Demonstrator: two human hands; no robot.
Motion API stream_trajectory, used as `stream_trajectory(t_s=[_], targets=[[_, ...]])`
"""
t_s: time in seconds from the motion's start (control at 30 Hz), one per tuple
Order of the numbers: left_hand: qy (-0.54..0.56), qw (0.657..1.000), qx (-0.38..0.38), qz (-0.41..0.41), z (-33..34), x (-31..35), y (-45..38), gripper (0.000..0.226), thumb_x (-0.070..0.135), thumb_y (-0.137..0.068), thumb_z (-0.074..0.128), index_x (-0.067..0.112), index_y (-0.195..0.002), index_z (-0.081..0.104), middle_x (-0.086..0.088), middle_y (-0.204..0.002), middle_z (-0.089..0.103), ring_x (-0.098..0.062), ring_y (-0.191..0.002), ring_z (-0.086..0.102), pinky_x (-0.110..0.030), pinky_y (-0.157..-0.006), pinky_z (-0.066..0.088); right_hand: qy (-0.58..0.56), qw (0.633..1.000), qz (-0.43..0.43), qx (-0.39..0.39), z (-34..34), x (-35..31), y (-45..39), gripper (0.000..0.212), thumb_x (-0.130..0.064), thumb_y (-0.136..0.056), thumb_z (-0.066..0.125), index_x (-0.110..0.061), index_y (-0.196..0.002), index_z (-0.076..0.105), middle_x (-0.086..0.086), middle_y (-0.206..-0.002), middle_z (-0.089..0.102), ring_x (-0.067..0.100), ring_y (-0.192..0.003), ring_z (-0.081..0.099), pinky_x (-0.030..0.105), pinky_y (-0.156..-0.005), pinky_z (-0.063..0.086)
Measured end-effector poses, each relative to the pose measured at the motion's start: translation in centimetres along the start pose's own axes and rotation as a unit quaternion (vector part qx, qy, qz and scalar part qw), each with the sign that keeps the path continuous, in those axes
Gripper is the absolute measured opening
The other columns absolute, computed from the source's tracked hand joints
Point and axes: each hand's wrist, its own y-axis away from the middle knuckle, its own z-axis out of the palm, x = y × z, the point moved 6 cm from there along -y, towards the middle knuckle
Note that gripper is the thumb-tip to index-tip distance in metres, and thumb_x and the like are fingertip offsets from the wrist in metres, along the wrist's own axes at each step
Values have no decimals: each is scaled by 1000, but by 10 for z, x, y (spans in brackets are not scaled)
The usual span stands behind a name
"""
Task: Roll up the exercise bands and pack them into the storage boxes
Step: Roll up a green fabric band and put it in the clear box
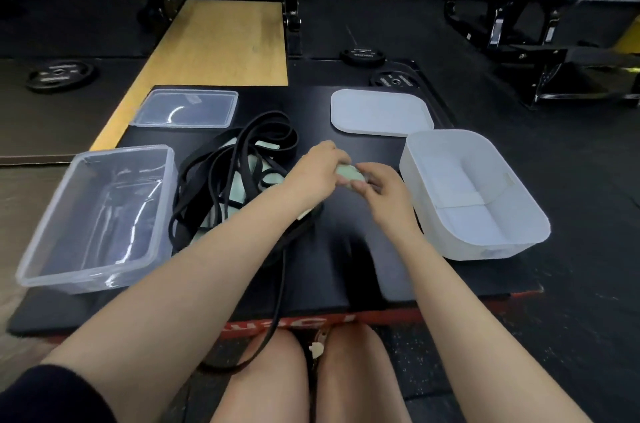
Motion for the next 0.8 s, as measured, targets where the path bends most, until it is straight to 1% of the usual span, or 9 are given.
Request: stream_trajectory(t_s=[0.07,0.13,0.27,0.4,0.43,0.53,0.63,0.7,0.8], targets=[[7,1000,15,14,-18,-5,16,30,18,-85,65,16,-115,64,0,-98,47,-21,-100,51,-27,-81,37,-5,1000,3,-16,3,-20,7,26,-16,-90,60,-16,-116,64,-5,-110,62,4,-98,57,20,-88,45],[9,999,30,19,-36,-14,34,28,18,-84,68,15,-111,66,1,-93,49,-19,-94,53,-25,-78,35,11,999,-15,-28,9,-44,14,27,-17,-89,62,-17,-116,65,-7,-106,62,7,-97,57,18,-86,42],[28,998,63,-2,-69,-40,75,32,20,-80,72,15,-111,66,-2,-98,54,-17,-91,54,-29,-85,43,11,998,-35,-59,37,-84,29,31,-17,-87,65,-15,-118,64,-6,-105,58,9,-96,56,13,-81,38],[29,996,77,-33,-95,-75,114,31,22,-77,74,18,-107,68,-2,-97,60,-17,-92,56,-31,-83,46,22,993,-49,-102,75,-115,41,33,-20,-86,67,-18,-119,65,-5,-107,60,8,-97,56,11,-79,39],[30,996,79,-40,-101,-85,123,30,22,-78,74,18,-107,68,0,-97,60,-16,-91,56,-28,-79,44,23,992,-54,-109,86,-123,44,33,-20,-85,68,-18,-118,65,-5,-109,61,9,-98,56,12,-82,41],[13,994,83,-68,-116,-114,149,28,24,-81,71,19,-107,68,2,-94,59,-14,-89,53,-24,-74,38,34,987,-74,-136,120,-145,51,34,-18,-83,70,-16,-117,66,1,-112,63,14,-103,58,24,-93,44],[23,990,94,-103,-128,-146,173,26,23,-81,71,17,-106,68,-3,-101,64,-16,-94,57,-30,-78,46,59,979,-104,-164,155,-166,58,34,-19,-83,70,-15,-117,66,2,-110,64,15,-104,57,24,-93,42],[28,986,102,-127,-133,-167,188,26,22,-81,72,15,-105,68,-4,-105,64,-16,-96,58,-31,-81,48,77,973,-115,-186,180,-177,61,34,-20,-84,69,-16,-118,66,2,-111,64,15,-106,57,26,-94,42],[22,980,109,-164,-139,-197,210,29,21,-79,74,12,-107,68,-4,-103,63,-20,-94,61,-33,-81,50,108,961,-119,-224,216,-190,68,32,-22,-85,68,-17,-117,66,3,-110,65,17,-104,58,25,-84,43]])
